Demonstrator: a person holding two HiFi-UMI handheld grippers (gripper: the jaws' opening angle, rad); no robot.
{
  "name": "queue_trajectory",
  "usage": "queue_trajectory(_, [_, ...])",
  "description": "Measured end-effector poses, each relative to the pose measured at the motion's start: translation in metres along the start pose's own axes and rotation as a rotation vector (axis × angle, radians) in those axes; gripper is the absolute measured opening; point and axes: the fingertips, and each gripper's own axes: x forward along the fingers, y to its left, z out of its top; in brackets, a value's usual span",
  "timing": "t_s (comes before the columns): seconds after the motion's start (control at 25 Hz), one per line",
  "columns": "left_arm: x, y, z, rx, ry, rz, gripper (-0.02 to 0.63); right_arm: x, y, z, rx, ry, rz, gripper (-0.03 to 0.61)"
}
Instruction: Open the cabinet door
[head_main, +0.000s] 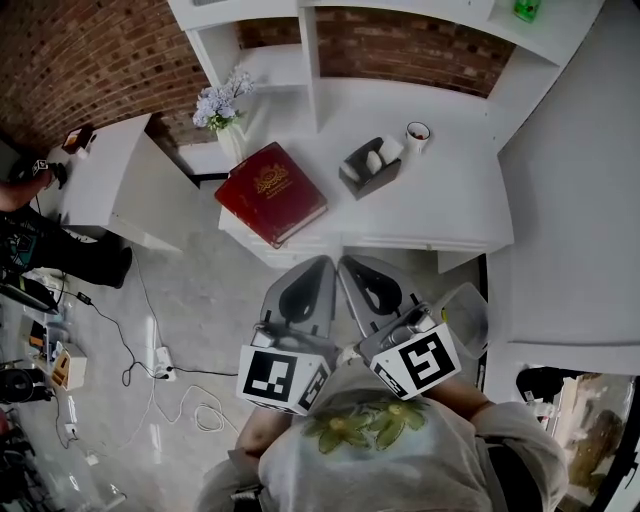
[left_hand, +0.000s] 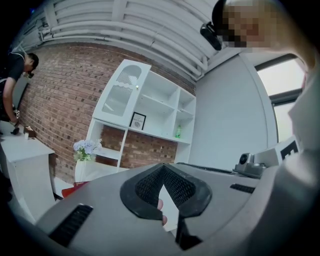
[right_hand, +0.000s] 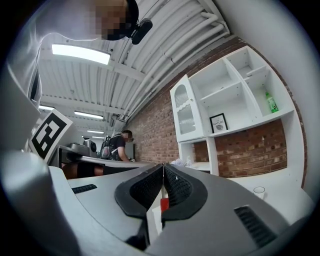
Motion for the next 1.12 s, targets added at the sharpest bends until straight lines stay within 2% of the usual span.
queue_trajectory(0.72, [0.049,0.11,0.032,0.016,0.019,-0.106,0.011,0.123,-0.009,0.001,-0.016,0.002,-0.078,0.023])
queue_trajectory(1.12, [0.057,0.159,0.038,0.021,0.043,-0.212,0.009,0.171,0.0,-0.006,-0.036,0.0,-0.133,0.025])
